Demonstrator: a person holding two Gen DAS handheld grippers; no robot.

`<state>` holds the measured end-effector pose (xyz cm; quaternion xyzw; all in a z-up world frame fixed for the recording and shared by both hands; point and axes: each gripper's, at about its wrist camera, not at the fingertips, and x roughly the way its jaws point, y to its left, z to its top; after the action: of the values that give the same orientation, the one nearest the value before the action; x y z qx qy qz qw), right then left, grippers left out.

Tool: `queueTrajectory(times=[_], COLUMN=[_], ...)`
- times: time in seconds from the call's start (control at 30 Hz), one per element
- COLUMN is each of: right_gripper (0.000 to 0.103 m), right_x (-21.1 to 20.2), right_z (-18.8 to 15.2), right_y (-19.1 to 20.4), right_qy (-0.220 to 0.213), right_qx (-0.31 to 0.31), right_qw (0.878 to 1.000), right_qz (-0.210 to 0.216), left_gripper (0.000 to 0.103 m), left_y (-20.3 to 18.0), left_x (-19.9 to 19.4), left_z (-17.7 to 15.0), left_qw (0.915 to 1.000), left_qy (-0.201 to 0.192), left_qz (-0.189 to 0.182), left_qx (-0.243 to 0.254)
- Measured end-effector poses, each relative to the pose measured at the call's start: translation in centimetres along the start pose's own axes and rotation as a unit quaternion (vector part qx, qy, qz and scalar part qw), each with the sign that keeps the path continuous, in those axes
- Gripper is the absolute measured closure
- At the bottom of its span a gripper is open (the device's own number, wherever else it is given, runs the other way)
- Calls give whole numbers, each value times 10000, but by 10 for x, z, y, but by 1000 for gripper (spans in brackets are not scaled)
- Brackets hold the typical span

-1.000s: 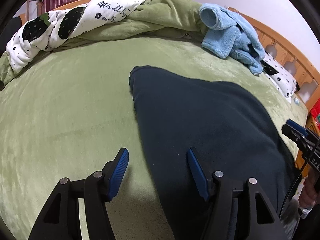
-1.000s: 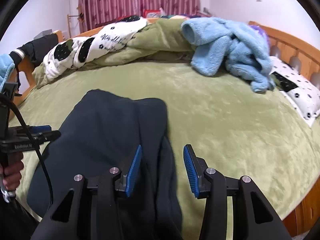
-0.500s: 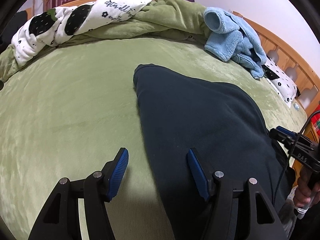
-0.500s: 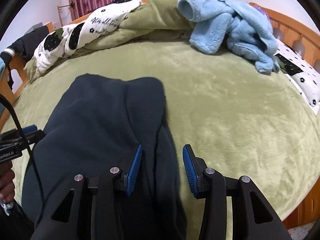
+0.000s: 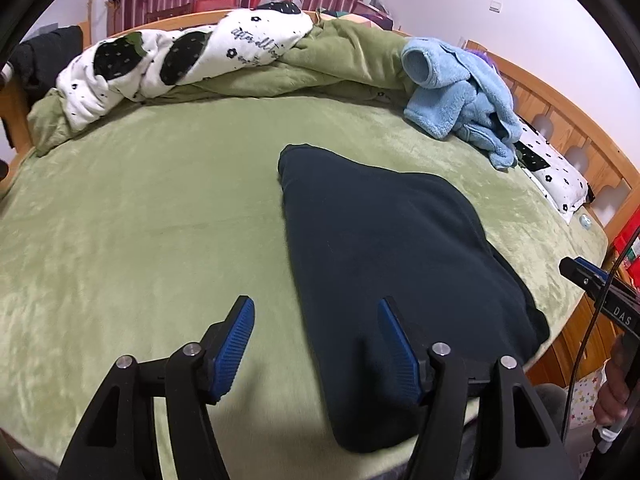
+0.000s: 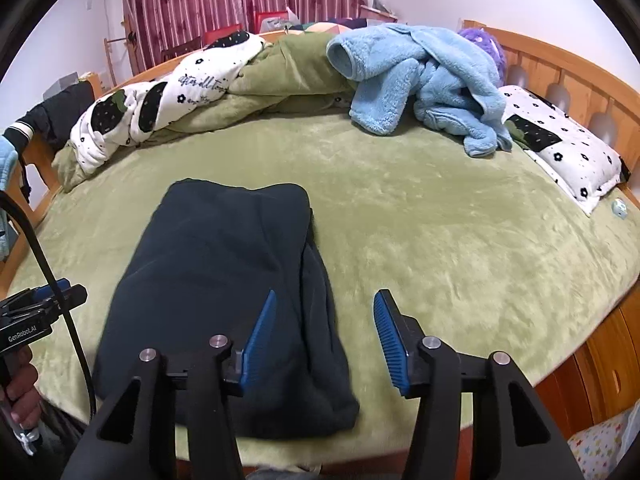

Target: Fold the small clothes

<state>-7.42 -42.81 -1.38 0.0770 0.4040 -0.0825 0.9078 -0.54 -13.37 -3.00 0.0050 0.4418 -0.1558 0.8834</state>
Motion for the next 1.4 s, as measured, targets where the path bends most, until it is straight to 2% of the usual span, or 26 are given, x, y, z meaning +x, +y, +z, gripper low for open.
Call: queueTrajectory(times=[0.17, 0.3, 0.47, 0.57, 0.87, 1.4], right_gripper=[51, 48, 12, 8, 7, 7], right_x=[-32, -58, -93, -111, -153, -169], right_z=[-15, -24, -30, -30, -35, -50], right_y=[6, 7, 7, 9, 15, 18], right_qy=[-39, -27, -212, -403, -593, -601], right_qx=[-8, 2, 90, 64, 0, -31], right_qw=[9999, 9999, 9996, 9990, 9981, 9981], right_qz=[-140, -171, -159, -179, -167, -103], left_gripper=[33, 29, 22, 17, 17, 17], left_y=[-6, -5, -7, -9, -14, -17], left_x=[-36, -60, -93, -109, -138, -150], left_z=[-12, -19, -31, -35, -48, -58], left_qw=[9997, 9993, 9979, 9962, 9959, 9958], left_qy=[-237, -283, -428, -569, -681, -714], left_qz=[110, 209, 478, 652, 589, 571], left_qx=[24, -91, -92, -63, -42, -47])
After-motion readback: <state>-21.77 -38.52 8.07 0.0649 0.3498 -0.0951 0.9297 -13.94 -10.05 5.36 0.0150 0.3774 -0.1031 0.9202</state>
